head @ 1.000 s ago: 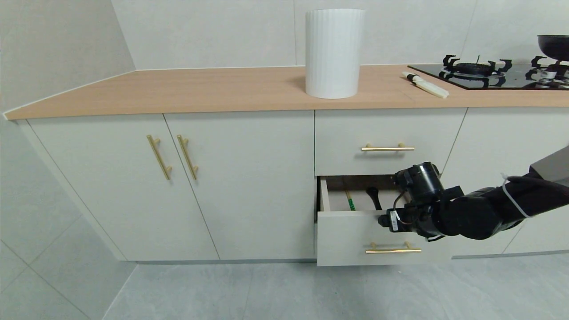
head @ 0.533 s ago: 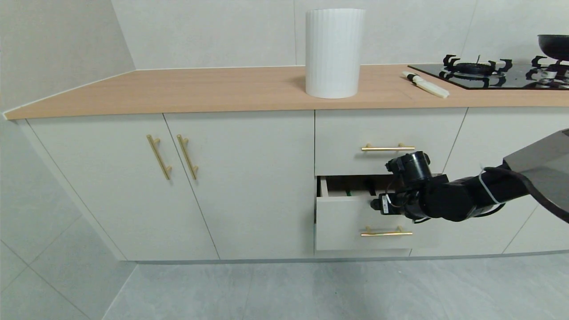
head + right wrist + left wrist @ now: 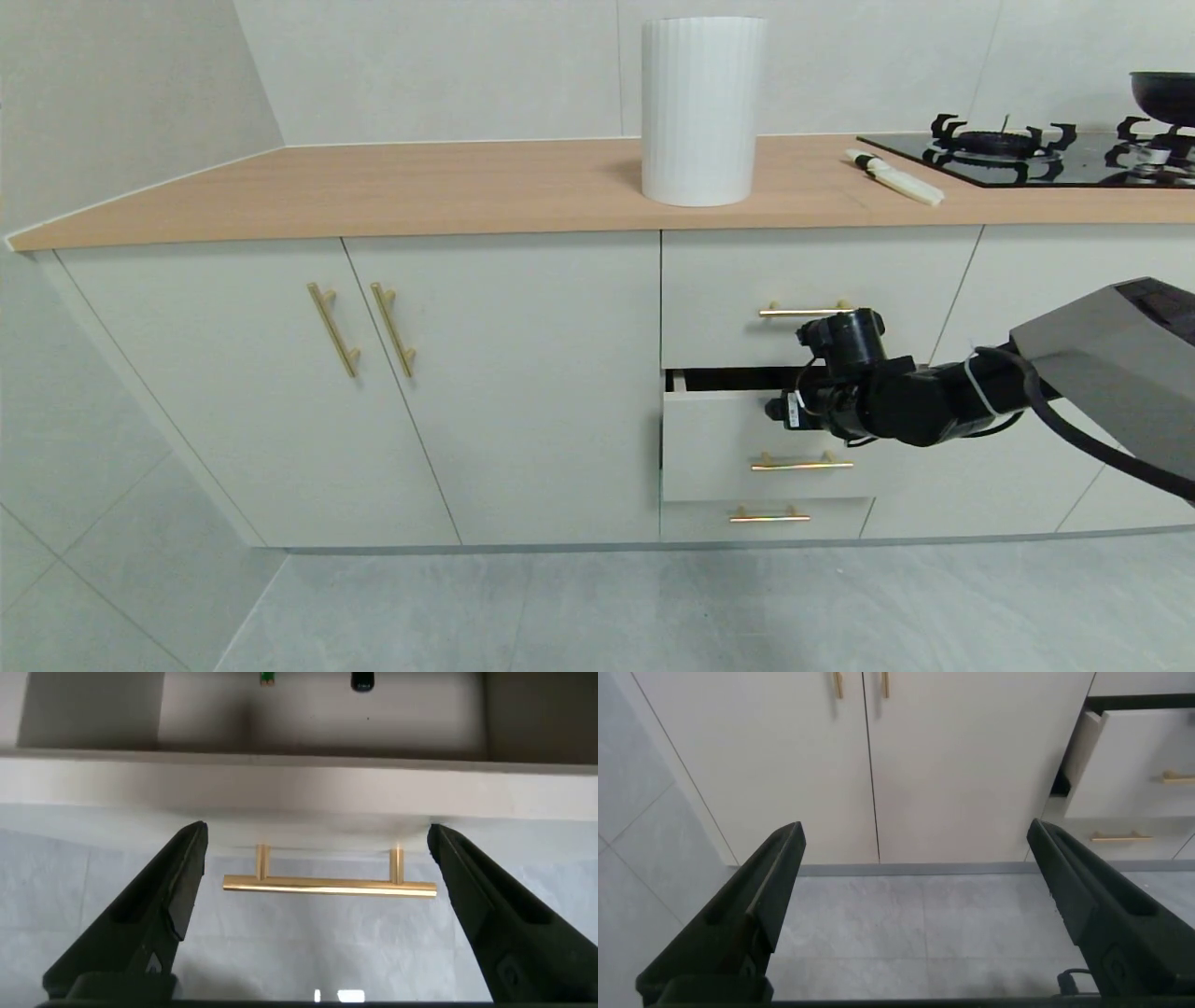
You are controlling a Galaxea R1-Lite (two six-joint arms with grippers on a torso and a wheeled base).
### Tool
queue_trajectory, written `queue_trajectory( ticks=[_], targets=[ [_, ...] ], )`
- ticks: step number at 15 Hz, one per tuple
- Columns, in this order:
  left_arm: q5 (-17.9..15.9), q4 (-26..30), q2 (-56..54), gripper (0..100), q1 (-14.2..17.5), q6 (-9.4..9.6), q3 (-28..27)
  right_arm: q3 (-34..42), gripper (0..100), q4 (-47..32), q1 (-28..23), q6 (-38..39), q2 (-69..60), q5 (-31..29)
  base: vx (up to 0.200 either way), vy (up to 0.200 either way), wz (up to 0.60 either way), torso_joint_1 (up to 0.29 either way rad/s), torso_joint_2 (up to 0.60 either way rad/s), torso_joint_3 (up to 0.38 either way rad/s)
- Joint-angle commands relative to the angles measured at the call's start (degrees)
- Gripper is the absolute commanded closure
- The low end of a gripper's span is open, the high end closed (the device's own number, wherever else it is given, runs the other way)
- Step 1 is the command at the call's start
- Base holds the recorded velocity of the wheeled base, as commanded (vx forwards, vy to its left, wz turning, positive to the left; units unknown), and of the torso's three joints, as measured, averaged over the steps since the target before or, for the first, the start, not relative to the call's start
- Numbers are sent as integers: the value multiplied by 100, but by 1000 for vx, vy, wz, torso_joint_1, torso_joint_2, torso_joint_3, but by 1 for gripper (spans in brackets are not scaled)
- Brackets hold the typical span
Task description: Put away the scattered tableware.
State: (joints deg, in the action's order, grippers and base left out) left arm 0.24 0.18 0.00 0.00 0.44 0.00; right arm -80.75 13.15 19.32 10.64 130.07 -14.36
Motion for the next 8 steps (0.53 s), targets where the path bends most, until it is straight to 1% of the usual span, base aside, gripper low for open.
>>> queue_trajectory(
  ticks=[1, 3, 5, 8],
  targets=[
    [2, -1, 0, 0, 0, 0, 0, -108, 0, 21, -16, -1, 159, 3, 0, 0, 0, 0, 0, 0],
    [2, -1, 0, 0, 0, 0, 0, -99, 0, 232, -43, -1, 326, -14, 0, 0, 0, 0, 0, 0],
    [2, -1, 0, 0, 0, 0, 0, -28, 0, 662, -95, -1, 361, -5, 0, 0, 0, 0, 0, 0],
    [2, -1, 0, 0, 0, 0, 0, -28, 0, 899, -253, -10, 528, -5, 0, 0, 0, 0, 0, 0]
  ],
)
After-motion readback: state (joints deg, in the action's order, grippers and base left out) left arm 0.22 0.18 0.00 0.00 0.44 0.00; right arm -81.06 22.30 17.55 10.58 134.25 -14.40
